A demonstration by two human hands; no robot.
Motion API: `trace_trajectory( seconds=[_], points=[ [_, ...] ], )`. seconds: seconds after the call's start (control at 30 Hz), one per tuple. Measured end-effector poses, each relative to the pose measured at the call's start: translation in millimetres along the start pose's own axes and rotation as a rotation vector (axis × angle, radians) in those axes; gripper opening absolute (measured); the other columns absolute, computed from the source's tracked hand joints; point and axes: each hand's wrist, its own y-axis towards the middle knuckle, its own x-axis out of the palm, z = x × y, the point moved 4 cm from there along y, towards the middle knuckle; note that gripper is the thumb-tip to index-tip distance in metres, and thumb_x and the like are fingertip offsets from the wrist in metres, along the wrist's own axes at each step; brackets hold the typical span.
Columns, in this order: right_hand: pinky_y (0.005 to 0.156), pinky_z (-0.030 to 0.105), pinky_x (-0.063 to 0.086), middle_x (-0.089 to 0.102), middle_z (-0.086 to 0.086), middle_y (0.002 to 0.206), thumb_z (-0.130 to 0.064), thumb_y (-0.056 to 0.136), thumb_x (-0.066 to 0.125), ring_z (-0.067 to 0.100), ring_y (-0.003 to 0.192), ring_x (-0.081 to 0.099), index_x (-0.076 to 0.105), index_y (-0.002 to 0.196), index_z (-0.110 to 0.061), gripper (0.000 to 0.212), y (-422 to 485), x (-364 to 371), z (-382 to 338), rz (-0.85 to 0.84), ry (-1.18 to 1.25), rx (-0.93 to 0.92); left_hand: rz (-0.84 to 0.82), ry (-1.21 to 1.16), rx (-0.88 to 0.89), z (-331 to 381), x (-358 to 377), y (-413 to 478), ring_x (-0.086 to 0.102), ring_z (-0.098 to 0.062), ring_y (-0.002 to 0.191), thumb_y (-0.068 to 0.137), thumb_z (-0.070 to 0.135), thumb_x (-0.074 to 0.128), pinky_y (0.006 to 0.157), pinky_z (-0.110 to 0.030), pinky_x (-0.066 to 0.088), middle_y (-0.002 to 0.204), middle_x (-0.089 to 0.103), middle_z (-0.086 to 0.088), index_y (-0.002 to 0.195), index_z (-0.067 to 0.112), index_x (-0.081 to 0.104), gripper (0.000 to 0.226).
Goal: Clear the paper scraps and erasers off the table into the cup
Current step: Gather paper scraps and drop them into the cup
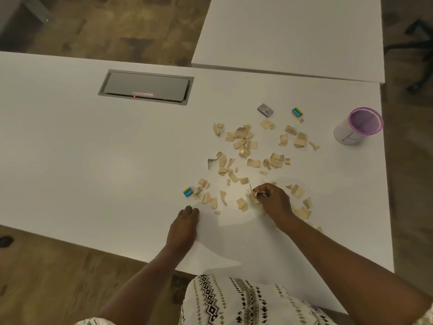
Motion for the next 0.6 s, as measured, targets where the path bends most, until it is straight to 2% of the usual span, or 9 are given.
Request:
trace_trajectory(
  seconds=[0.07, 0.2, 0.3, 0.37, 0.47, 0.53, 0.6],
  points=[
    [0.064, 0.012, 0.040, 0.067, -0.021, 0.091, -0.015, 0.093, 0.062, -0.004, 0.087, 0.060, 0.070, 0.086, -0.033, 0.021, 0.1, -2.4, 1.6, 0.003, 0.019, 0.008, -0.066, 0.047, 0.012, 1.2, 1.1, 4.6, 0.054, -0.021, 0.096, 0.094, 0.021, 0.057, 0.070, -0.030, 0.049, 0.107, 0.055, -0.004, 0.112, 0.016, 0.053, 0.020],
    [0.067, 0.014, 0.044, 0.065, -0.022, 0.093, -0.016, 0.094, 0.063, 0.001, 0.090, 0.061, 0.069, 0.085, -0.034, 0.021, 2.6, -7.1, 4.8, 0.014, 0.060, 0.031, -0.140, 0.093, -0.022, 6.0, -0.4, 14.2, 0.055, -0.022, 0.097, 0.094, 0.012, 0.050, 0.072, -0.031, 0.048, 0.110, 0.055, -0.006, 0.112, 0.013, 0.051, 0.019],
    [0.085, 0.026, 0.053, 0.069, -0.011, 0.102, -0.011, 0.093, 0.063, 0.012, 0.098, 0.063, 0.073, 0.092, -0.026, 0.017, 7.7, -9.7, 7.7, 0.027, 0.097, 0.048, -0.196, 0.100, -0.063, 9.0, -2.4, 20.8, 0.056, -0.022, 0.096, 0.090, 0.005, 0.048, 0.073, -0.032, 0.049, 0.108, 0.055, -0.006, 0.110, 0.013, 0.050, 0.022],
    [0.092, 0.031, 0.054, 0.070, -0.010, 0.102, -0.010, 0.092, 0.064, 0.013, 0.100, 0.064, 0.074, 0.093, -0.024, 0.017, 10.4, -12.1, 9.1, 0.036, 0.123, 0.070, -0.216, 0.108, -0.086, 11.9, -4.4, 24.6, 0.058, -0.022, 0.096, 0.090, 0.004, 0.046, 0.076, -0.033, 0.051, 0.107, 0.055, -0.006, 0.109, 0.013, 0.050, 0.022],
    [0.084, 0.026, 0.055, 0.070, -0.015, 0.095, -0.010, 0.090, 0.065, 0.009, 0.096, 0.066, 0.073, 0.087, -0.028, 0.020, 13.2, -17.8, 9.7, 0.050, 0.167, 0.081, -0.213, 0.087, -0.078, 25.6, -7.6, 34.8, 0.059, -0.025, 0.096, 0.092, 0.004, 0.040, 0.076, -0.034, 0.048, 0.105, 0.056, -0.007, 0.109, 0.010, 0.051, 0.020],
    [0.069, 0.020, 0.054, 0.072, -0.014, 0.092, -0.010, 0.090, 0.064, 0.008, 0.088, 0.068, 0.074, 0.084, -0.029, 0.022, 15.2, -25.2, 10.0, 0.068, 0.211, 0.097, -0.187, 0.020, -0.067, 44.0, -12.4, 45.8, 0.060, -0.028, 0.093, 0.094, 0.005, 0.039, 0.073, -0.035, 0.045, 0.094, 0.055, -0.009, 0.097, 0.011, 0.050, 0.013],
    [0.065, 0.016, 0.050, 0.072, -0.015, 0.089, -0.010, 0.089, 0.064, 0.008, 0.084, 0.067, 0.075, 0.085, -0.028, 0.021, 18.4, -35.5, 9.6, 0.083, 0.216, 0.098, -0.141, -0.100, -0.098, 65.8, -18.6, 60.7, 0.061, -0.032, 0.086, 0.096, 0.008, 0.041, 0.066, -0.034, 0.040, 0.082, 0.053, -0.008, 0.084, 0.011, 0.045, 0.013]
  ],
)
